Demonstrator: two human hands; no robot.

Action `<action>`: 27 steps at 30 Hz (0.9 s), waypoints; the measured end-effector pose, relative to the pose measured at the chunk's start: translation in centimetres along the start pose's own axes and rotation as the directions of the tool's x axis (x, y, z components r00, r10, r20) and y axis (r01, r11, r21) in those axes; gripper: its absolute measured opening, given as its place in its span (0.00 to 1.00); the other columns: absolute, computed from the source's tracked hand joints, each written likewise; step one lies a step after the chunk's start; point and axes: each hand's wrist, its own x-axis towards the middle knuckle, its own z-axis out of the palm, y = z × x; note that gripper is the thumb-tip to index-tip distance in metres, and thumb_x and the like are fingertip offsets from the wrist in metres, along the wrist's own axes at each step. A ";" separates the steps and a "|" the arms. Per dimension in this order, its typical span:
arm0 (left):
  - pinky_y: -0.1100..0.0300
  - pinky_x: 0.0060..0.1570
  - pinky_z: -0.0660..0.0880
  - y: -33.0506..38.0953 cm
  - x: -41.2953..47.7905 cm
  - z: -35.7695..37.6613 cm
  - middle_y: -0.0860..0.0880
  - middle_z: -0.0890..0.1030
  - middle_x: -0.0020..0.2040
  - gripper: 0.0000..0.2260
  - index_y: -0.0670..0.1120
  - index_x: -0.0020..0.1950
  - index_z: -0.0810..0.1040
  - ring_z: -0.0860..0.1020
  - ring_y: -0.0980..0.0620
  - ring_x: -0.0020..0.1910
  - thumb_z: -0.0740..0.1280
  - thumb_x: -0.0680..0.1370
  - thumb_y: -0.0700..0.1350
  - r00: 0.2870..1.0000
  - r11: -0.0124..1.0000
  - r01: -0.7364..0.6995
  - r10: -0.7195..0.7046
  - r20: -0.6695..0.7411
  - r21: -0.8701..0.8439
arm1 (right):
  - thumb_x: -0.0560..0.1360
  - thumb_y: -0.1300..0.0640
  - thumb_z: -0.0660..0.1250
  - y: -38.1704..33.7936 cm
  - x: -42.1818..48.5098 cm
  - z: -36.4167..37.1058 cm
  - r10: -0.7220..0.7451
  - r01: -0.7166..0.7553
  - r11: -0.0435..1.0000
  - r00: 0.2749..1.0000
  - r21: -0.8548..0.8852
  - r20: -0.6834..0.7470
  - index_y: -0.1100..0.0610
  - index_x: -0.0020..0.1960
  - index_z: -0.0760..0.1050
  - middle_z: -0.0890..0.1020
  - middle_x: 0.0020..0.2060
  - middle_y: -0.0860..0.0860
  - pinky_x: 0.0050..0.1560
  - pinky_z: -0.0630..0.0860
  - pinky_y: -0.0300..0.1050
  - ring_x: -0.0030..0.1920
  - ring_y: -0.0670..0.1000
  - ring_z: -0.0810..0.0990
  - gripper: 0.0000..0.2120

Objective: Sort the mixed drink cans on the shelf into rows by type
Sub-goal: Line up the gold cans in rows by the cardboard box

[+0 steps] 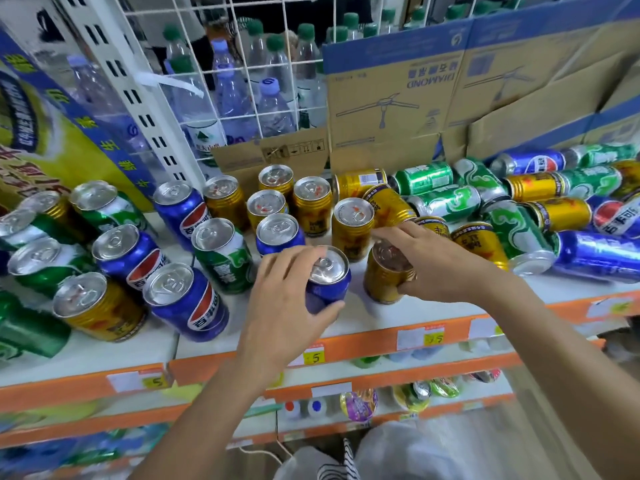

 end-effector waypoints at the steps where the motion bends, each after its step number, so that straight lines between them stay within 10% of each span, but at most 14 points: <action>1: 0.62 0.58 0.64 0.0 0.4 0.0 0.49 0.77 0.58 0.29 0.49 0.62 0.72 0.71 0.50 0.56 0.72 0.63 0.55 1.000 1.000 0.001 -0.001 0.018 0.017 | 0.68 0.55 0.74 0.3 0.1 -0.1 -0.015 0.015 1.000 1.000 0.000 0.002 0.48 0.75 0.53 0.65 0.68 0.51 0.64 0.67 0.47 0.67 0.56 0.66 0.43; 11: 0.58 0.61 0.63 1.8 1.5 -0.1 0.45 0.74 0.61 0.28 0.43 0.59 0.77 0.69 0.46 0.60 0.72 0.66 0.59 0.999 0.957 0.004 -0.013 0.031 0.291 | 0.71 0.46 0.72 4.1 0.7 -1.8 -0.236 0.231 0.962 0.972 0.144 0.020 0.46 0.75 0.53 0.64 0.68 0.47 0.65 0.65 0.40 0.67 0.49 0.66 0.40; 18: 0.59 0.60 0.64 6.6 5.2 1.8 0.44 0.76 0.58 0.19 0.43 0.58 0.79 0.70 0.46 0.59 0.64 0.74 0.55 0.991 0.956 0.060 -0.024 -0.129 0.288 | 0.77 0.45 0.61 9.9 1.2 -4.0 -0.066 0.077 0.994 0.988 0.072 -0.139 0.50 0.73 0.62 0.70 0.68 0.52 0.61 0.68 0.46 0.67 0.54 0.69 0.26; 27: 0.52 0.60 0.69 13.2 10.3 8.2 0.50 0.67 0.68 0.30 0.54 0.70 0.65 0.69 0.46 0.64 0.66 0.72 0.63 0.873 0.918 -0.160 -0.039 0.487 0.362 | 0.63 0.34 0.71 14.7 -1.8 -3.2 -0.085 0.113 0.986 0.973 -0.121 0.216 0.49 0.77 0.45 0.56 0.74 0.50 0.71 0.60 0.47 0.73 0.54 0.58 0.54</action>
